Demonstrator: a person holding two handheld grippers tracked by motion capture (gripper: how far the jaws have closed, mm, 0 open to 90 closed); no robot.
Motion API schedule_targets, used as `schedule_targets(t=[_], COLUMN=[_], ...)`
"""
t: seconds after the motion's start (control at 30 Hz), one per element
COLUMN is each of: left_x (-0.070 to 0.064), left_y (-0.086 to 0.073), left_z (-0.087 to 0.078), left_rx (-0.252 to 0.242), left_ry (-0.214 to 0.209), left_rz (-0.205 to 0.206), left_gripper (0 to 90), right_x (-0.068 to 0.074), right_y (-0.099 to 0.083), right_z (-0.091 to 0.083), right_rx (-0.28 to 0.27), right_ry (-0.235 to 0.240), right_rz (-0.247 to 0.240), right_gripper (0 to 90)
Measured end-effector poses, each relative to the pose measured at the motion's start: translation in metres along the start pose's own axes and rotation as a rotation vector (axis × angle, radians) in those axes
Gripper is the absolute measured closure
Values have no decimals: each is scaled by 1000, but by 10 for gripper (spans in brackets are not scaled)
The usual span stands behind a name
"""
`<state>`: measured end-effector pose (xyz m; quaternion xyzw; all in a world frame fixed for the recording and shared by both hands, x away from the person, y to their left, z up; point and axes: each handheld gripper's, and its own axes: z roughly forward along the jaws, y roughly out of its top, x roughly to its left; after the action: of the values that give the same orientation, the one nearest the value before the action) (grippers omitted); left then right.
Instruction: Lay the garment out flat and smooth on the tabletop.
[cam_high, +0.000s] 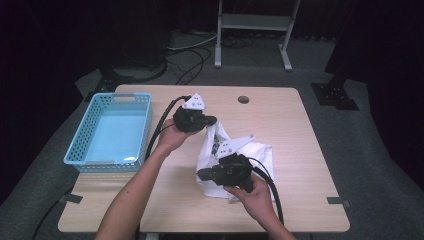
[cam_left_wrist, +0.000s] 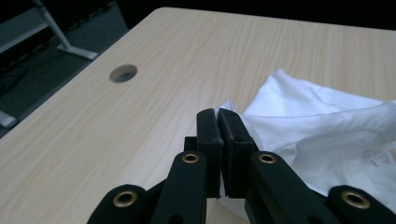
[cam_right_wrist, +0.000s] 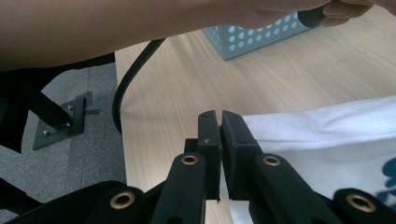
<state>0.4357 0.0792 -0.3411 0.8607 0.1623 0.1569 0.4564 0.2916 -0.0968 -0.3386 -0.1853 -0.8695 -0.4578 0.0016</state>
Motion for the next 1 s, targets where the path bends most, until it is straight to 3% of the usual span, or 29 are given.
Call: schedule_targets(t=[0.17,0.5,0.57,0.63,0.67,0.77,0.87,1.0], left_x=[5,8,8,8,8,6,4,-1], left_y=[-14,-30,-31,-32,-32,-33,-35,-36], left_z=[-10,-21,-24,-28,-28,-32,-33,-33], left_rx=[23,32,16,-2,-2,-9,-16,-17], left_ry=[48,56,89,104,104,116,111,88], left_rz=[-20,-54,-56,-69,-69,-63,-73,-94], left_gripper=[878,876,855,798,785,739,704,666], right_x=[-1,2,2,1,0,3,4,-7], right_y=[8,11,10,9,7,4,-5,-23], right_z=[26,60,67,74,78,77,64,40], right_rx=[17,51,65,73,76,81,92,104], right_ry=[19,46,57,70,96,114,80,22], right_rz=[-1,-5,-1,16,42,38,33,66], right_gripper=[863,862,859,783,683,627,567,520])
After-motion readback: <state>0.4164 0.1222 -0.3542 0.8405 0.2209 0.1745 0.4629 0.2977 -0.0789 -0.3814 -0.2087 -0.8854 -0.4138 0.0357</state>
